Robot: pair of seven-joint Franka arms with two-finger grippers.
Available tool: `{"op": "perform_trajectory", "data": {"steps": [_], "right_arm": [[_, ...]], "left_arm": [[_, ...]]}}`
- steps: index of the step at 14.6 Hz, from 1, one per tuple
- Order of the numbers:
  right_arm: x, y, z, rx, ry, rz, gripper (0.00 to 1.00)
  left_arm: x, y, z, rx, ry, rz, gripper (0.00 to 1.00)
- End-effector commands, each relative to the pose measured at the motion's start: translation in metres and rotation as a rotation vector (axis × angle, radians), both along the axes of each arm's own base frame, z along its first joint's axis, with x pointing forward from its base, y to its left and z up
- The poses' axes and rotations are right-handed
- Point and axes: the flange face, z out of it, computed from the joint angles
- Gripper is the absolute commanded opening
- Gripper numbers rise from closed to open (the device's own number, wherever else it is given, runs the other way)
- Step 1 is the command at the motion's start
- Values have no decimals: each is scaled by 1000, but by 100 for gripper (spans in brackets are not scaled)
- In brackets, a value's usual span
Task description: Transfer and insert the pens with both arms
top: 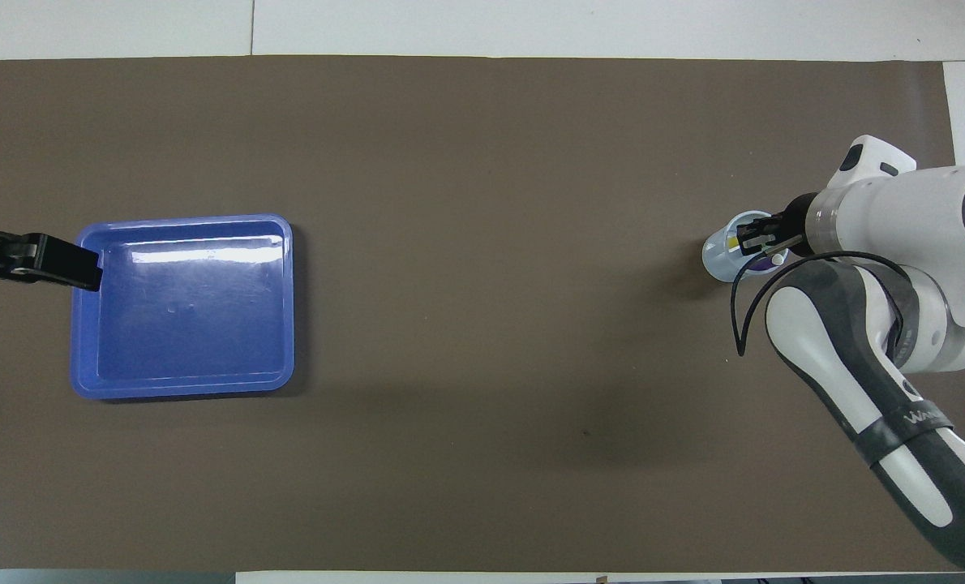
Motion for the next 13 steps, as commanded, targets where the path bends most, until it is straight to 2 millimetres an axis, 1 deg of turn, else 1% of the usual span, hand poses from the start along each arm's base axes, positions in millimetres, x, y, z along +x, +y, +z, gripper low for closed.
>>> {"op": "perform_trajectory", "data": {"steps": [1, 2, 3, 5, 6, 8, 9, 11, 13], "right_arm": [[4, -2, 9, -18, -27, 17, 87], [8, -2, 13, -17, -33, 17, 95], [11, -2, 18, -16, -41, 17, 100], [13, -2, 32, -15, -48, 12, 100], [15, -3, 42, -16, -55, 11, 100], [19, -5, 72, -14, -43, 2, 100], [21, -7, 87, -8, -21, -22, 100], [21, -12, 116, 0, 37, -121, 100], [20, -12, 150, -53, 64, -222, 100]], "left_arm": [[-16, 2, -26, 31, -16, -22, 100], [-13, 3, -25, 25, -23, -19, 100], [-9, 5, -20, 12, -25, -15, 100], [-3, -3, -6, -22, -2, -27, 100], [-1, 4, -2, -29, 25, -16, 100], [-3, 8, 0, -41, 61, -9, 100], [-4, 6, 0, -64, 69, -8, 100], [-4, 9, 0, -76, 59, 4, 100], [1, 10, -4, -87, 45, 15, 100]]}}
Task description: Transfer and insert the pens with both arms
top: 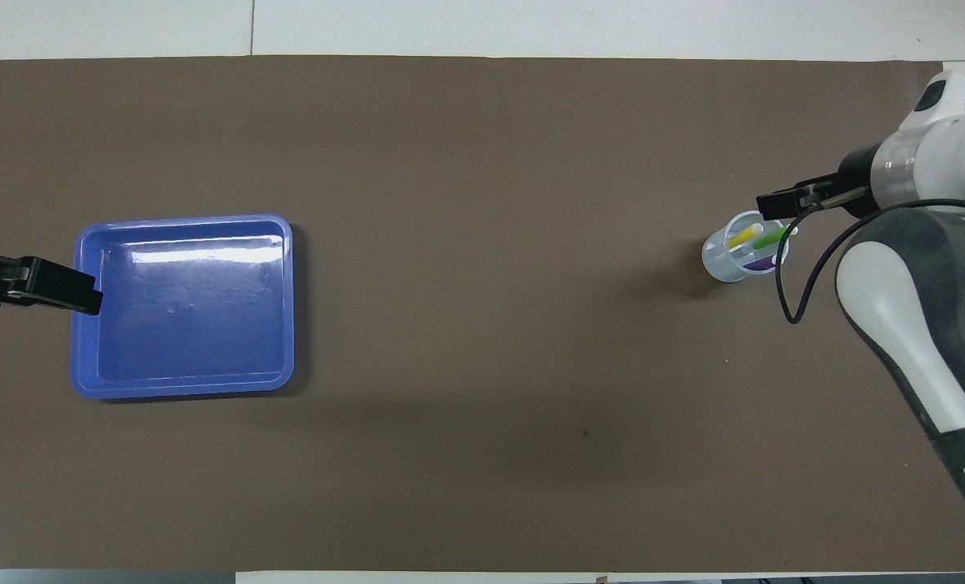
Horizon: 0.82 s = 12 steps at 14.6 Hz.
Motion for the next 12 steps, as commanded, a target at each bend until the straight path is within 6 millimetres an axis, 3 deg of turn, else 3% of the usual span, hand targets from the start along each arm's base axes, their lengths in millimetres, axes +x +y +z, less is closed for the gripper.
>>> {"op": "perform_trajectory", "data": {"steps": [1, 4, 7, 12], "right_arm": [[-1, 3, 38, -53, 48, -118, 100], [-27, 13, 69, -61, 102, -186, 100], [-47, 23, 87, -66, 132, -180, 100], [-51, 20, 106, -59, 121, -186, 100]], "left_arm": [[6, -1, 0, -22, -3, 2, 100], [6, -1, 0, -19, 1, 4, 100], [6, 6, 2, -20, -5, 16, 100], [4, 5, 2, -19, -4, 7, 100]]}}
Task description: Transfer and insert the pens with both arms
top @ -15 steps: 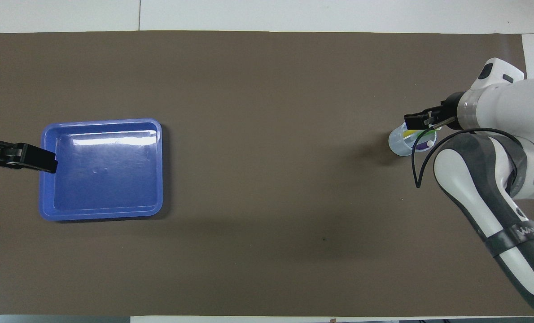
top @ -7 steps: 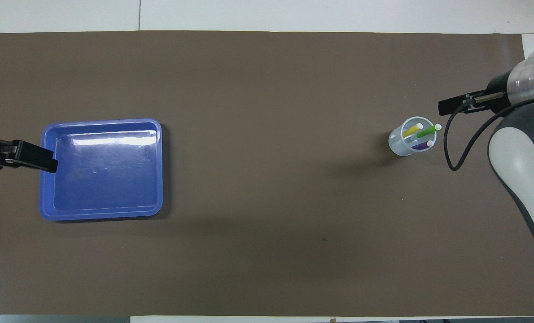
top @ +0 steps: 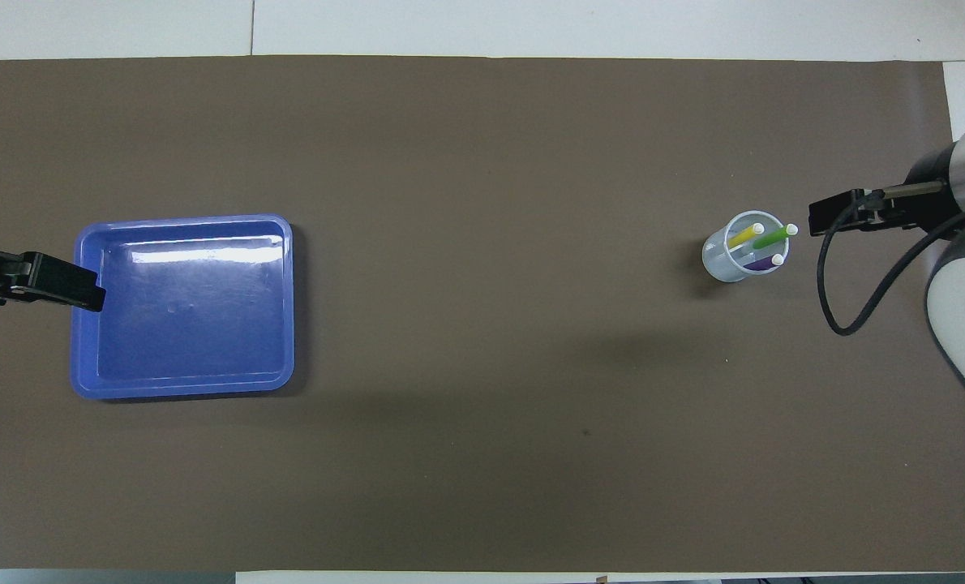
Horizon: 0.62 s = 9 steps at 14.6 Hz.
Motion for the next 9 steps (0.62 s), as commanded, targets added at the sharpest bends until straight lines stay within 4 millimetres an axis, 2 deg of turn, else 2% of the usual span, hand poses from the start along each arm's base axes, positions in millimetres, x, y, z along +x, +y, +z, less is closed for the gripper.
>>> {"op": "perform_trajectory", "data": {"steps": [1, 5, 6, 9], "right_arm": [[1, -7, 6, -3, 6, -27, 100], [0, 6, 5, -2, 9, -4, 100], [0, -4, 6, -1, 5, -19, 100], [1, -12, 6, 1, 9, -33, 100]], "left_arm": [[2, 3, 3, -12, -7, 1, 100], [4, 9, 3, -12, -23, 14, 100], [4, 6, 3, -12, -21, 9, 100], [3, 5, 3, -12, -24, 8, 100]]}}
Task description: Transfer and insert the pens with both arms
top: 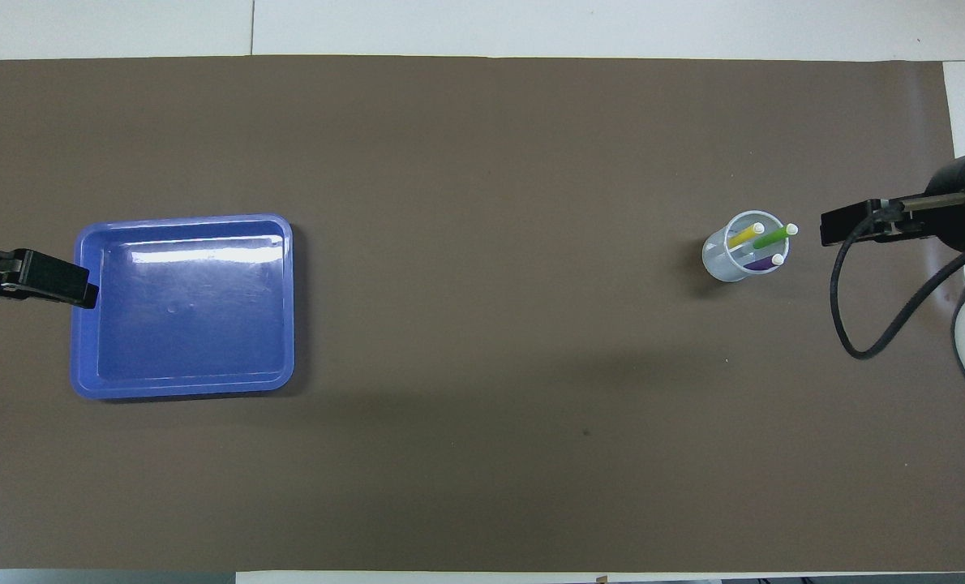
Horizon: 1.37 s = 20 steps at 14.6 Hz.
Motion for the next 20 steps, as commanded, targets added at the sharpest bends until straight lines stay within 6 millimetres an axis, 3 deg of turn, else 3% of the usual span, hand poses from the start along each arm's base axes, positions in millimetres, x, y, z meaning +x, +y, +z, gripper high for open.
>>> {"op": "perform_trajectory", "data": {"steps": [1, 20], "right_arm": [[-1, -11, 3, -1, 21, -31, 100], [-5, -27, 6, 56, 42, -84, 100]], "left_arm": [[2, 0, 3, -10, -16, -2, 100], [2, 2, 3, -10, -19, 3, 100]]}}
